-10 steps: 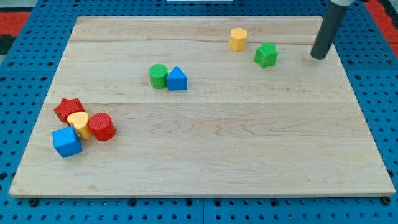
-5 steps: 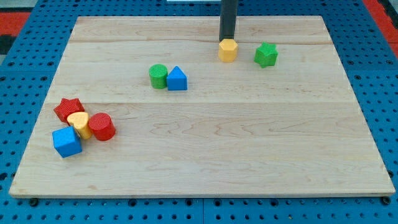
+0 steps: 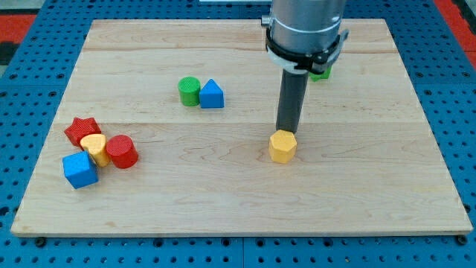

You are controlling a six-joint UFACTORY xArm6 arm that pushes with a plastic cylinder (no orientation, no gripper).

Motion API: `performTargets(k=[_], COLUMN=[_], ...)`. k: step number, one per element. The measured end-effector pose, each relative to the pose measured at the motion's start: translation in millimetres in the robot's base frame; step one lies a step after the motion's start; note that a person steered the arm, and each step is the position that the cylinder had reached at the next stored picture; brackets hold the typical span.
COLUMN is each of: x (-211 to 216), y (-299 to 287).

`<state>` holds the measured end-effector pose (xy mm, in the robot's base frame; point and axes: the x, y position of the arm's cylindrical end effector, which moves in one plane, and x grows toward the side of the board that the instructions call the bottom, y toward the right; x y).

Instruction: Drag the yellow hexagon to the right of red star

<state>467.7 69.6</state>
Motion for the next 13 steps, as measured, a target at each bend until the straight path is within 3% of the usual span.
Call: performTargets(k=[2,3,5,6,7,8,9,11,12,13], x=[3.6,33.2,55.1,40.3,24.5,56.5,53.4,35.4,10.8,31.3], y=[19.1,37.0,-85.5,-41.3,-78.1,-167.2,-168.3,-92.0,-102.1,-185.5])
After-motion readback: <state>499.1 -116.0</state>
